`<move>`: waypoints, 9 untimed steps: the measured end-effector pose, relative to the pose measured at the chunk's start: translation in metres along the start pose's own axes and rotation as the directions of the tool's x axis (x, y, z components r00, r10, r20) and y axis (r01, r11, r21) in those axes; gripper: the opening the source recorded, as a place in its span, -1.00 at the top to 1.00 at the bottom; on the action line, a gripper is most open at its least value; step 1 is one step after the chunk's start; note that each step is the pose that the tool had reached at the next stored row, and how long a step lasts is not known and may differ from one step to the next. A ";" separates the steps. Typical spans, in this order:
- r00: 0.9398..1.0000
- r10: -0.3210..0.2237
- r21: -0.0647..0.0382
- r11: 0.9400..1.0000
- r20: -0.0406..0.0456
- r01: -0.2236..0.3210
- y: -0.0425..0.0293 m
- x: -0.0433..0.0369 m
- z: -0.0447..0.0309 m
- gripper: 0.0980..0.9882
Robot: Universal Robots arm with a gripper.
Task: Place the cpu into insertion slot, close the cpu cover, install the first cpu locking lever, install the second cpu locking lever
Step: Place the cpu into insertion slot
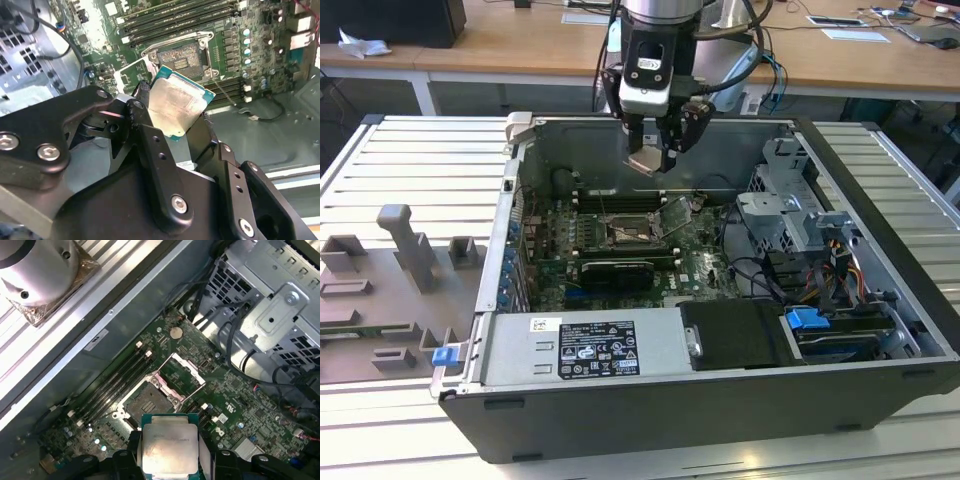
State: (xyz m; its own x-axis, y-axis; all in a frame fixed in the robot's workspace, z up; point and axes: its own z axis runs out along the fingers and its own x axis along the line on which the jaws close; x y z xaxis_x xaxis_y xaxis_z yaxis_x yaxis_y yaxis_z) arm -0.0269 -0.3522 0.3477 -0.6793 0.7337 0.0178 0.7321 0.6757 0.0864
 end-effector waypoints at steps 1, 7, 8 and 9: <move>1.000 0.025 0.000 1.000 0.002 -0.025 -0.0001 0.0000 0.0013 0.00; 0.996 0.088 -0.001 0.996 0.007 -0.088 -0.0004 -0.0001 0.0049 0.00; 0.996 0.092 -0.001 0.996 0.007 -0.092 -0.0004 -0.0001 0.0052 0.00; 0.995 0.095 -0.001 0.995 0.007 -0.095 -0.0005 -0.0001 0.0054 0.00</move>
State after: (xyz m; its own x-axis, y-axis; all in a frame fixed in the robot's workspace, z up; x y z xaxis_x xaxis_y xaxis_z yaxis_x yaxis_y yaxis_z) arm -0.0269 -0.3522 0.3423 -0.6060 0.7953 0.0188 0.7935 0.6026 0.0852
